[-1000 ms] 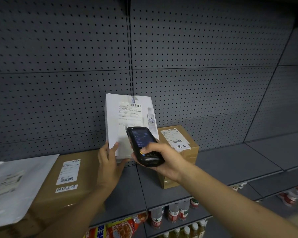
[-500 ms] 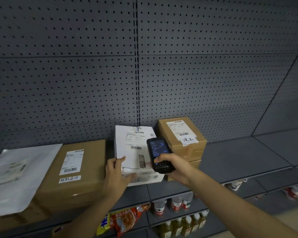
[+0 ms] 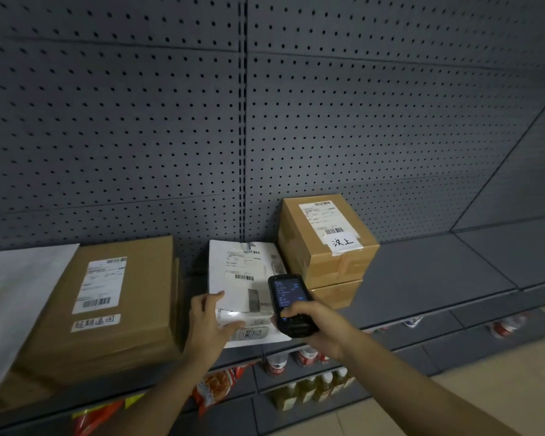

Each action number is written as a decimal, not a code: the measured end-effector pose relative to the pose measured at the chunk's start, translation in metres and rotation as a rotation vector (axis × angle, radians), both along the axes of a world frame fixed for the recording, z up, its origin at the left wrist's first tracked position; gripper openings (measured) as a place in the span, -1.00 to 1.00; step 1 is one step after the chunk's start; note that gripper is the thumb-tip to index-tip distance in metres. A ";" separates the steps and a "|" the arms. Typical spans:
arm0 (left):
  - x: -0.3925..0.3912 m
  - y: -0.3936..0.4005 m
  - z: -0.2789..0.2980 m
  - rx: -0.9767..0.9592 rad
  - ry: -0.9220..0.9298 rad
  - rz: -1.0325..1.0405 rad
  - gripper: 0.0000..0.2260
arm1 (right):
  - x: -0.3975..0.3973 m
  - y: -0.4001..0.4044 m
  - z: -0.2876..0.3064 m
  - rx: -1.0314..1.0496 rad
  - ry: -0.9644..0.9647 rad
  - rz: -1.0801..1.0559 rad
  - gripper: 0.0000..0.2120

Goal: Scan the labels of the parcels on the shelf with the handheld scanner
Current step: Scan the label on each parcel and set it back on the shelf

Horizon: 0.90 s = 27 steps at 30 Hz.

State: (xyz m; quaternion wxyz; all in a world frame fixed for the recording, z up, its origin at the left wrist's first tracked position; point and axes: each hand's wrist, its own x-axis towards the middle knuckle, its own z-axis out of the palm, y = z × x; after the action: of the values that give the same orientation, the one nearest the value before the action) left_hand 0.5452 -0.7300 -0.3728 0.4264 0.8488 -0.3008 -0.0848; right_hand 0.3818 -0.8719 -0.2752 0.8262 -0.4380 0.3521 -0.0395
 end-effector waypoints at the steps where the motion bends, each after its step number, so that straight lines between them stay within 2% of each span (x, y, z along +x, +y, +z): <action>1: 0.002 -0.002 -0.002 0.003 0.005 -0.006 -0.30 | 0.002 -0.001 -0.003 -0.001 0.001 -0.008 -0.59; 3: 0.004 -0.007 -0.007 0.003 0.022 -0.012 -0.30 | 0.006 -0.004 -0.008 0.001 0.003 -0.021 -0.56; 7: 0.003 -0.015 -0.016 -0.016 0.057 0.015 -0.30 | 0.013 -0.011 -0.015 0.023 -0.004 -0.040 -0.63; 12: 0.002 -0.021 -0.025 0.060 0.089 0.034 -0.28 | 0.020 -0.015 -0.022 0.060 -0.023 -0.049 -0.63; 15: 0.004 -0.023 -0.032 0.110 0.157 0.039 -0.27 | 0.023 -0.017 -0.029 0.056 -0.015 -0.053 -0.50; 19: 0.003 -0.028 -0.040 0.126 0.217 0.055 -0.25 | 0.025 -0.018 -0.035 0.067 -0.022 -0.047 -0.45; 24: 0.003 -0.027 -0.038 0.216 0.220 0.030 -0.25 | 0.023 -0.017 -0.036 0.108 -0.065 -0.039 -0.39; 27: 0.003 -0.022 -0.028 0.339 0.120 -0.025 -0.22 | 0.024 -0.017 -0.030 0.123 -0.069 -0.031 -0.39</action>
State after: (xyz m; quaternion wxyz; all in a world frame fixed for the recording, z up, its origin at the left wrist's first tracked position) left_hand 0.5477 -0.7520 -0.4007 0.2933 0.8981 -0.2667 -0.1903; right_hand 0.4056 -0.8887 -0.3051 0.8625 -0.3794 0.3319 -0.0457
